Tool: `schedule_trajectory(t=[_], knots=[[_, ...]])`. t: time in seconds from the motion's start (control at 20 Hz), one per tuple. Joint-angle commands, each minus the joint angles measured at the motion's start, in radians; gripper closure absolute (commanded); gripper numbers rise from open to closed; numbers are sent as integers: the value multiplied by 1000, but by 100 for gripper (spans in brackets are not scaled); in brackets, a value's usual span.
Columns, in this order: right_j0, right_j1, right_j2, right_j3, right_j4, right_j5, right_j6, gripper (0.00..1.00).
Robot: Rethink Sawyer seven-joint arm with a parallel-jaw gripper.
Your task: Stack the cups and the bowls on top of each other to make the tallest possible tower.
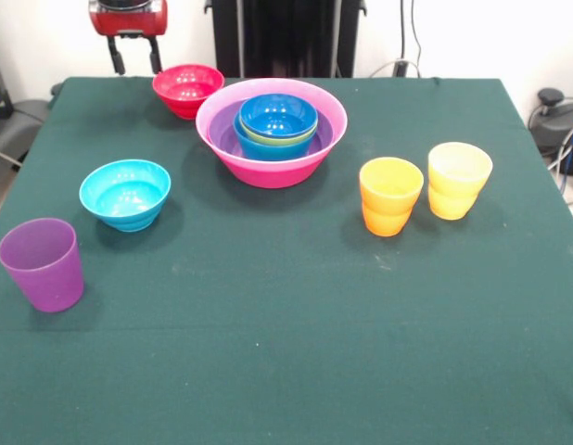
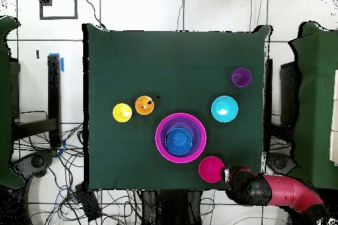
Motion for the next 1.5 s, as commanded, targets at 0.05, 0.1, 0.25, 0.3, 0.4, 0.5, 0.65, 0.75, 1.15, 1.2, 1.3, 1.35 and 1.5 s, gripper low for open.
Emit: schedule_trajectory(t=[0.05, 0.1, 0.25, 0.3, 0.4, 0.5, 0.65, 0.75, 1.15, 1.2, 1.3, 1.35, 1.5], knots=[[30, -20, 85, 51, 51, 66, -43, 0], [29, -34, 91, 57, 56, 69, -48, 0], [21, -92, 111, 89, 95, 93, -65, 0], [20, -106, 116, 96, 104, 99, -70, 0], [21, -105, 116, 91, 109, 107, -76, 0], [22, -91, 112, 82, 103, 101, -76, 0], [26, -63, 103, 65, 88, 88, -70, 0], [29, -54, 98, 61, 80, 80, -65, 0], [49, 69, 52, -17, 1, 12, -33, 0], [44, 86, 51, -26, -3, 10, -38, 0], [40, 103, 50, -37, -13, 3, -42, 0], [41, 109, 47, -39, -17, -1, -38, 0], [53, 130, 36, -48, -35, -23, -17, 0]])
